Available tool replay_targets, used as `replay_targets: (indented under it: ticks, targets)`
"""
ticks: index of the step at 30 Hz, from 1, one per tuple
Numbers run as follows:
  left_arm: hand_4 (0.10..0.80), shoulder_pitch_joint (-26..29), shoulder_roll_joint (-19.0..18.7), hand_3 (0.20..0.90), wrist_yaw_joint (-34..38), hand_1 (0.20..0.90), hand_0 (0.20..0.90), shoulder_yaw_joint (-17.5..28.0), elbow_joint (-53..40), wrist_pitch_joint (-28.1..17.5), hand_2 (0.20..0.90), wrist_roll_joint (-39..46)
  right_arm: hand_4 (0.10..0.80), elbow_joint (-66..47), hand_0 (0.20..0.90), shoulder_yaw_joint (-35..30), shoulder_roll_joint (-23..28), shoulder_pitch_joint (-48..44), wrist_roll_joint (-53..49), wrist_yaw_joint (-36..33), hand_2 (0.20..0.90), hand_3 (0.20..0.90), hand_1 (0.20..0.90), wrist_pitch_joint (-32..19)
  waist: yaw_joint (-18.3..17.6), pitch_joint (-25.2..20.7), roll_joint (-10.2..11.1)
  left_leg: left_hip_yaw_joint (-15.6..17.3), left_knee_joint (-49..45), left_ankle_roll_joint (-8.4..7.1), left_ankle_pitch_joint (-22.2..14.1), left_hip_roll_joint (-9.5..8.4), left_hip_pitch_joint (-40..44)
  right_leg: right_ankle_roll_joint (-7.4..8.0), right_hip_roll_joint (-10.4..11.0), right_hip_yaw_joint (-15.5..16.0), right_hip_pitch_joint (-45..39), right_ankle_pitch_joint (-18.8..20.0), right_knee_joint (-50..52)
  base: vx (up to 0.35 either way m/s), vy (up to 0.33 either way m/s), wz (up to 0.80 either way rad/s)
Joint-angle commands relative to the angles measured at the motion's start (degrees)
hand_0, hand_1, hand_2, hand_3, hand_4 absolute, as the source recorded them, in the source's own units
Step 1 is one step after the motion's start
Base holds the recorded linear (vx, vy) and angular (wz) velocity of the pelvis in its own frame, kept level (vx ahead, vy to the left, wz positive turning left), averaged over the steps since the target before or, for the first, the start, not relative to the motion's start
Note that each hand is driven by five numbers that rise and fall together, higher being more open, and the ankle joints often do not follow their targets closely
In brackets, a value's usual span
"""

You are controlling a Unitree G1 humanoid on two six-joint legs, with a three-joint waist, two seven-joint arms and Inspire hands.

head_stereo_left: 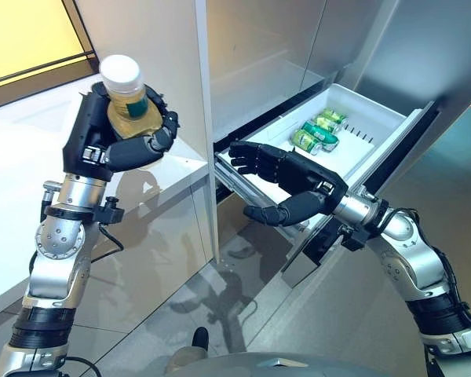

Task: Put drinks into fridge and close the fridge

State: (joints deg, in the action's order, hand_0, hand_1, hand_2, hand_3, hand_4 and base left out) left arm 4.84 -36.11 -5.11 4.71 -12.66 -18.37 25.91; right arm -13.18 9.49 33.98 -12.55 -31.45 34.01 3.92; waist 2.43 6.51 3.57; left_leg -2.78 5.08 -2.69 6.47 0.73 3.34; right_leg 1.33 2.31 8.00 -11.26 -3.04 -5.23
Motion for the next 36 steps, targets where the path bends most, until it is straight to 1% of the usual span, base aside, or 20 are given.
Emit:
replay_targets:
  ticks: [1,8,13,14,15,19,33,34,35,36]
  targets:
    - [0.1,8.78,-1.64,0.2,-0.24,0.3,0.3,0.43,-5.74,-5.89,0.3,6.4,0.8,1.18,0.9,0.99,-0.72,-8.83,-2.5,-2.67,0.9,0.9,0.9,-4.53,0.35,-7.24,-1.42,0.68,-0.08,2.52,-8.63,-3.13,2.85,2.52,-0.44,0.17,4.17,2.13,0.82,0.0,0.0,0.0]
    - [0.1,10.77,-0.63,0.2,-1.68,0.3,0.3,-2.0,-6.08,-4.67,0.3,8.06,0.8,3.28,0.9,4.16,-1.83,-13.24,-2.55,-6.0,0.9,0.9,0.9,-2.58,1.04,-7.29,-1.31,0.25,-0.08,2.55,-8.56,-3.24,2.71,2.35,-0.41,0.49,4.13,2.16,0.74,0.0,0.0,0.0]
    - [0.1,12.62,0.16,0.2,-3.3,0.3,0.3,-3.69,-6.56,-3.42,0.3,10.11,0.8,5.7,0.9,6.79,-3.93,-16.54,-3.61,-7.93,0.9,0.9,0.9,-1.08,1.56,-7.32,-1.22,-0.03,-0.08,2.59,-8.61,-3.3,2.63,2.24,-0.37,0.77,4.13,2.14,0.71,0.011,-0.002,0.0]
    - [0.1,12.86,0.35,0.2,-3.78,0.3,0.3,-4.11,-6.66,-3.14,0.3,10.55,0.8,6.02,0.9,7.15,-4.5,-16.82,-3.5,-8.09,0.9,0.9,0.9,-0.78,1.66,-7.45,-1.23,-0.18,-0.08,2.58,-9.22,-3.27,2.93,2.29,-0.4,0.76,3.76,1.65,0.62,0.0,0.0,0.0]
    - [0.1,13.21,0.53,0.2,-3.93,0.3,0.3,-4.47,-6.79,-2.92,0.3,10.43,0.8,6.38,0.9,7.57,-4.82,-17.37,-3.78,-8.14,0.9,0.9,0.9,-0.35,1.74,-7.4,-1.21,-0.15,-0.08,2.61,-8.63,-3.33,2.62,2.23,-0.33,0.85,4.1,2.12,0.69,0.0,0.0,0.0]
    - [0.1,14.17,0.77,0.2,-4.4,0.3,0.3,-5.74,-7.01,-2.47,0.3,10.61,0.8,8.02,0.9,9.38,-6.43,-18.98,-4.95,-9.07,0.9,0.9,0.9,0.44,2.16,-7.43,-1.19,-0.36,-0.08,2.73,-8.7,-3.41,2.7,2.09,-0.3,1.05,3.95,2.01,0.7,0.0,0.0,0.0]
    - [0.1,15.7,1.75,0.2,-7.0,0.3,0.3,-7.68,-7.29,-0.64,0.3,12.98,0.8,9.99,0.9,13.95,-9.48,-24.34,-5.09,-11.31,0.9,0.9,0.9,1.46,3.23,-7.53,-1.01,-0.77,-0.08,2.91,-8.64,-3.56,2.68,1.88,-0.23,1.35,3.88,2.0,0.74,0.003,0.0,0.0]
    - [0.1,15.67,1.78,0.2,-7.06,0.3,0.3,-7.7,-7.3,-0.61,0.3,13.05,0.8,10.0,0.9,14.03,-9.54,-24.38,-5.19,-11.36,0.9,0.9,0.9,1.55,3.24,-7.62,-1.01,-0.83,-0.08,2.89,-9.21,-3.51,2.95,1.92,-0.28,1.31,3.58,1.55,0.65,0.0,0.0,0.0]
    - [0.1,15.76,1.88,0.2,-7.19,0.3,0.3,-7.85,-7.51,-0.39,0.3,13.45,0.8,10.18,0.9,14.36,-9.92,-24.83,-5.2,-11.64,0.9,0.9,0.9,1.59,3.36,-7.59,-0.98,-0.85,-0.08,2.94,-8.66,-3.59,2.66,1.86,-0.25,1.35,3.87,1.99,0.71,0.044,-0.005,0.01]
    - [0.1,15.78,1.94,0.2,-7.58,0.3,0.3,-7.96,-7.42,-0.29,0.3,13.83,0.8,10.32,0.9,14.54,-10.05,-25.09,-5.06,-11.66,0.9,0.9,0.9,1.68,3.42,-7.68,-0.99,-0.93,-0.08,2.94,-9.27,-3.55,3.01,1.89,-0.31,1.32,3.49,1.52,0.62,0.0,0.0,0.0]
